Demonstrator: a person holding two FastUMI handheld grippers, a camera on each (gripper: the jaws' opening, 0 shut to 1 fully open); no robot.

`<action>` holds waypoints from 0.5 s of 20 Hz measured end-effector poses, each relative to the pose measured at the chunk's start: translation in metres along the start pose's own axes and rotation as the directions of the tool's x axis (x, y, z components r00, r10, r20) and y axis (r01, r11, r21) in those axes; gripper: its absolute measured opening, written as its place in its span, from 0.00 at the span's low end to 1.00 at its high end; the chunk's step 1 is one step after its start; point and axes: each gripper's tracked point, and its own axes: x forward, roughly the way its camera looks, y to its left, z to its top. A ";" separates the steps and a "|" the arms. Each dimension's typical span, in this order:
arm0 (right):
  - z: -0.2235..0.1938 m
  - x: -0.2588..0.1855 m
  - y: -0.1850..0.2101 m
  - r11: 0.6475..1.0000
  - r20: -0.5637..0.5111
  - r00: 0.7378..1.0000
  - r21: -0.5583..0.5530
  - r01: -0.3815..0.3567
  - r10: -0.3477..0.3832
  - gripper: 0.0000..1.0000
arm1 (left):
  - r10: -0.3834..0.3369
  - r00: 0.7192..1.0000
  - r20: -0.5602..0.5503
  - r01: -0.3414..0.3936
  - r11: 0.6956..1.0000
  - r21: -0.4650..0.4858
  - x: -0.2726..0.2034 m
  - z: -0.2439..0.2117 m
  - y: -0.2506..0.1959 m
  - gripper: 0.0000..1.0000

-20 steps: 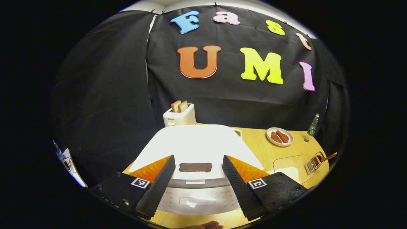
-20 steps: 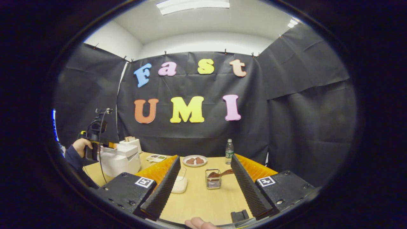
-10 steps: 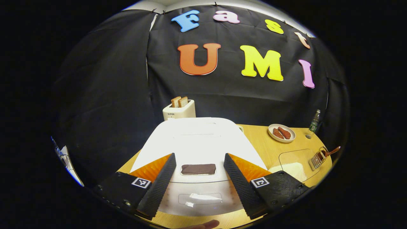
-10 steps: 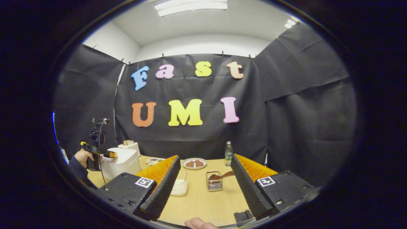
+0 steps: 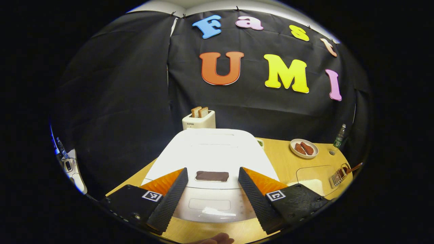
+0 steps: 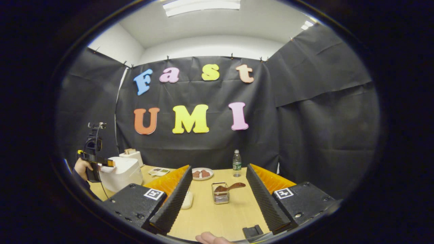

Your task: Close the left gripper, press the button to open the rice cooker; take a wooden spoon from the chopstick holder with the right hand, scoop a spoonful of rice and pour it into the rice cooker, then put the wooden spoon back into the chopstick holder.

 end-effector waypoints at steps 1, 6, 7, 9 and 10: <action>0.001 0.000 -0.005 1.000 0.002 1.000 0.010 0.007 -0.007 0.99 | -0.008 1.000 0.003 0.008 1.000 0.001 -0.010 0.004 -0.001 0.95; -0.005 0.001 -0.016 1.000 0.001 1.000 0.016 0.023 -0.023 0.99 | -0.067 0.992 0.103 0.065 0.998 0.020 -0.071 0.031 -0.021 0.95; -0.007 0.001 -0.017 1.000 -0.003 1.000 0.023 0.022 -0.022 1.00 | -0.067 0.991 0.118 0.064 0.998 0.024 -0.084 0.032 -0.024 0.95; -0.011 0.002 -0.020 0.999 -0.012 1.000 0.035 0.024 -0.023 0.99 | -0.083 0.986 0.142 0.079 0.996 0.031 -0.110 0.032 -0.035 0.95; -0.013 0.003 -0.022 0.999 -0.018 1.000 0.039 0.025 -0.025 0.99 | -0.108 0.982 0.155 0.103 0.994 0.041 -0.122 0.031 -0.044 0.94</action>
